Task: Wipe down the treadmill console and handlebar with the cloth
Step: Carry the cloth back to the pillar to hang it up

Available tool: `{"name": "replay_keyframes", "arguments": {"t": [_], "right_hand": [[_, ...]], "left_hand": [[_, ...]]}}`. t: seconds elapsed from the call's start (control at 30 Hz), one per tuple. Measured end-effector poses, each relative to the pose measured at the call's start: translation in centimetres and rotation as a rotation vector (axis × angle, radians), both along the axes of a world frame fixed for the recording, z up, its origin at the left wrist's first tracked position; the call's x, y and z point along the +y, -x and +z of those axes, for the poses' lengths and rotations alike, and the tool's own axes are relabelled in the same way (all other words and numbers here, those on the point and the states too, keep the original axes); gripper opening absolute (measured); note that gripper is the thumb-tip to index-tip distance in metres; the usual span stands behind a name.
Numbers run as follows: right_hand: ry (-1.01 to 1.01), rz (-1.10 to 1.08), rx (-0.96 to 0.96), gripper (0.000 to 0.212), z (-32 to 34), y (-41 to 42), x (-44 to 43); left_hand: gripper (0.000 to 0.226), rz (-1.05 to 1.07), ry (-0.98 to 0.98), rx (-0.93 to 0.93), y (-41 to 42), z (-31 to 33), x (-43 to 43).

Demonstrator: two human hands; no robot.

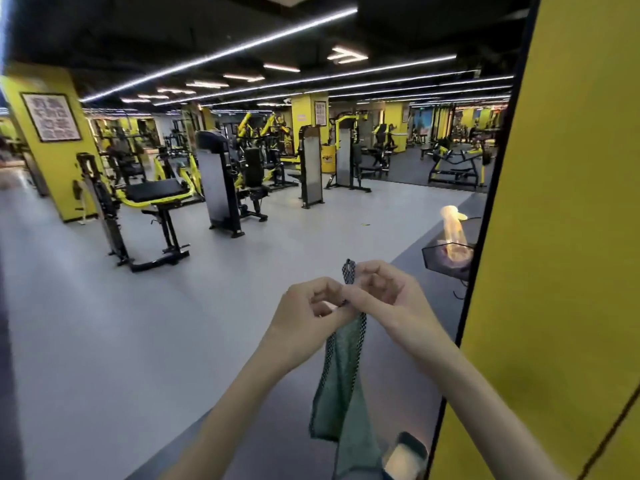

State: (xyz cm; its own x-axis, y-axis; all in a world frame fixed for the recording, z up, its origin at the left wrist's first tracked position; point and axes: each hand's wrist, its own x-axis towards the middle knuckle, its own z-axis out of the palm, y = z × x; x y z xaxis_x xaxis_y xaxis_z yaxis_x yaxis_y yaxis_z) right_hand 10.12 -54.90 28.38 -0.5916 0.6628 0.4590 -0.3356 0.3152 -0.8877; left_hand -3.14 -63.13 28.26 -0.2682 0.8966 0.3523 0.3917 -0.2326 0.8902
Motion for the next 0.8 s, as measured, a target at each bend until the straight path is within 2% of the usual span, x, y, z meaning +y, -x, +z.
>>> {"name": "replay_keyframes", "arguments": {"t": [0.1, 0.37, 0.47, 0.67, 0.73, 0.8], "right_hand": [[-0.050, -0.009, 0.024, 0.018, -0.7, 4.6, 2.2], [0.033, 0.045, 0.054, 0.012, -2.6, 14.6, 8.0], [0.057, -0.018, 0.093, 0.010, -5.1, 18.6, 10.1], [-0.094, -0.055, 0.131, 0.005, -13.3, 28.0, 13.4], [-0.096, -0.088, 0.150, 0.013, -16.4, 31.4, 14.5], [-0.069, -0.111, 0.142, 0.032, -18.2, 34.5, 15.7]], "left_hand": [[0.010, 0.051, 0.031, 0.015, 3.9, -0.3, 1.8], [0.008, 0.106, 0.064, 0.000, 13.5, -2.0, 6.9], [0.012, 0.103, 0.065, 0.016, 17.3, -4.4, 9.0], [0.016, 0.050, 0.043, -0.007, 27.3, -12.7, 12.4], [0.015, 0.012, 0.013, -0.066, 30.9, -15.3, 13.3], [0.010, -0.009, -0.035, -0.127, 34.0, -16.5, 14.6]]}}
